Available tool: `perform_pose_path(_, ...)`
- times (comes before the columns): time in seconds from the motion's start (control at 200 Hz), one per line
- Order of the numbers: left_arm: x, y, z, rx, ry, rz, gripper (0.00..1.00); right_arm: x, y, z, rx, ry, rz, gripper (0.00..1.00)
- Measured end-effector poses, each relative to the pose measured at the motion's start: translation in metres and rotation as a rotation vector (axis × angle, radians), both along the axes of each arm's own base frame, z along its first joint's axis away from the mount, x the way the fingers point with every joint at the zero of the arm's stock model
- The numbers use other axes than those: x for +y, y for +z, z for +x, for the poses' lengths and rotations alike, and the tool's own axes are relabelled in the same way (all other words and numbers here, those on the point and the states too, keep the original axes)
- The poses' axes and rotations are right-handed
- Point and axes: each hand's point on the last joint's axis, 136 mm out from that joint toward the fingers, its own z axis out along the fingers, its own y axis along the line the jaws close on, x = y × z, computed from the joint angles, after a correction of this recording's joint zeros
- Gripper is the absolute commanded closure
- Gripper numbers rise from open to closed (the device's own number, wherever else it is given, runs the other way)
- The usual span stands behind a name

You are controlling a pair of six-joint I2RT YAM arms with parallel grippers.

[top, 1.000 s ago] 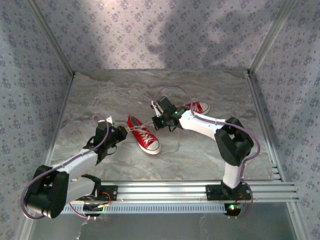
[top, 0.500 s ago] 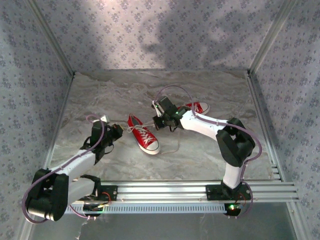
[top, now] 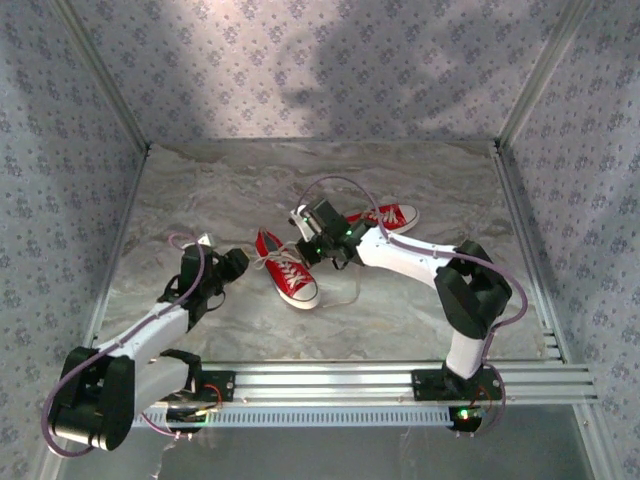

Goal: Tie the shoes

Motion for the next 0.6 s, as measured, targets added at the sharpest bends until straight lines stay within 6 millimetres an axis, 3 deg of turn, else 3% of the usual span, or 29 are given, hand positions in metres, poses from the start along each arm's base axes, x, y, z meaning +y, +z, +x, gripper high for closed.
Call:
perform_pose_path(0.19,-0.003,-0.032,0.014,0.171,0.014,0.039,0.51,0.013,0.013,-0.001,-0.036,0.050,0.012,1.00)
perform_pose_path(0.455,-0.014,-0.045,0.056,0.241,0.013,0.038,0.51,0.015,0.021,0.005,-0.053,0.042,0.026,1.00)
perform_pose_path(0.6,-0.016,-0.047,0.061,0.281,0.006,0.029,0.50,0.015,0.024,0.009,-0.025,0.028,0.065,1.00)
